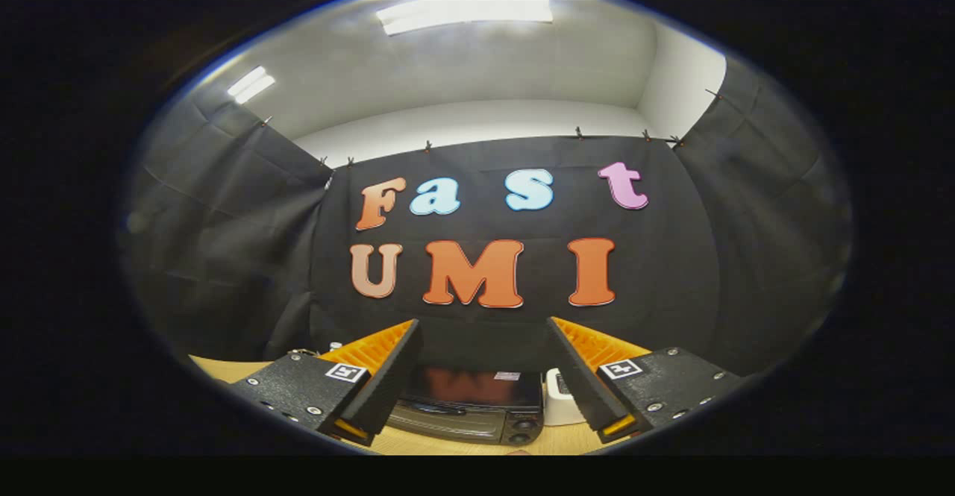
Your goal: Open the toaster oven, put the food inside, and close the toaster oven door.
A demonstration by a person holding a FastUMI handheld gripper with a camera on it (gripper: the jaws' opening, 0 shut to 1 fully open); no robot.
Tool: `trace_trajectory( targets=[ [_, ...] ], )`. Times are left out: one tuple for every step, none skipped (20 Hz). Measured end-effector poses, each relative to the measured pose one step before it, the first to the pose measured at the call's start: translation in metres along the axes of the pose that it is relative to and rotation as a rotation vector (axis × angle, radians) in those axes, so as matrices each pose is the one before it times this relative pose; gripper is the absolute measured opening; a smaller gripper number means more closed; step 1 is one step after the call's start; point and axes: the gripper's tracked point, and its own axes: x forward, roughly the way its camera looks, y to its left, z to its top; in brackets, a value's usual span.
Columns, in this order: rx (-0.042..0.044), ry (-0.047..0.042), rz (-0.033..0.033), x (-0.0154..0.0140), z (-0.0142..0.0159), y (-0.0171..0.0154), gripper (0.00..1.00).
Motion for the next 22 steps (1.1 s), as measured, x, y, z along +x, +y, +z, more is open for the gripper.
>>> trace_trajectory(
  targets=[
    [-0.00232,0.00039,-0.00112,0.00037,-0.00053,0.00076,0.97],
    [-0.00411,-0.00131,-0.00276,0.00034,-0.00003,-0.00082,0.97],
    [-0.00522,-0.00074,-0.00081,0.00097,-0.00075,0.00026,0.97],
    [-0.00089,0.00153,-0.00281,0.00183,-0.00202,0.00071,0.97],
    [0.00397,0.00330,0.00320,-0.00013,-0.00175,0.00186,0.97],
    [0.00682,0.00290,0.00538,0.00038,-0.00235,0.00276,0.97],
    [0.00674,0.00246,0.00369,0.00061,-0.00282,0.00270,0.98],
    [0.00260,0.00584,-0.00088,0.00021,-0.00403,0.00014,0.97],
    [-0.00275,0.01122,-0.00478,0.00189,-0.00635,0.00044,0.97],
    [-0.00763,0.01166,-0.00238,0.00344,-0.00752,0.00172,0.97],
    [-0.00884,0.01426,-0.00222,0.00239,-0.00741,0.00168,0.97],
    [-0.00565,0.01480,0.00217,0.00311,-0.00782,0.00316,0.98],
    [0.00067,0.01118,0.00829,0.00369,-0.00769,0.00595,0.98],
    [0.00444,0.01287,0.01183,0.00373,-0.00755,0.00609,0.98],
    [0.00555,0.01810,0.01059,0.00553,-0.00969,0.00610,0.98],
    [0.00612,0.02341,0.01004,0.00437,-0.01045,0.00479,0.98],
    [0.00825,0.02419,0.01233,0.00519,-0.01166,0.00550,0.98],
    [0.00966,0.02723,0.00975,0.00539,-0.01200,0.00641,0.98],
    [0.00935,0.02606,0.01118,0.00709,-0.01188,0.00612,0.98],
    [0.00321,0.02231,0.01154,0.00733,-0.01208,0.00591,0.98],
    [-0.00269,0.02029,0.00000,0.00698,-0.01014,0.00324,0.98],
    [-0.00720,0.01393,-0.00551,0.00734,-0.00797,0.00193,0.98]
  ],
)
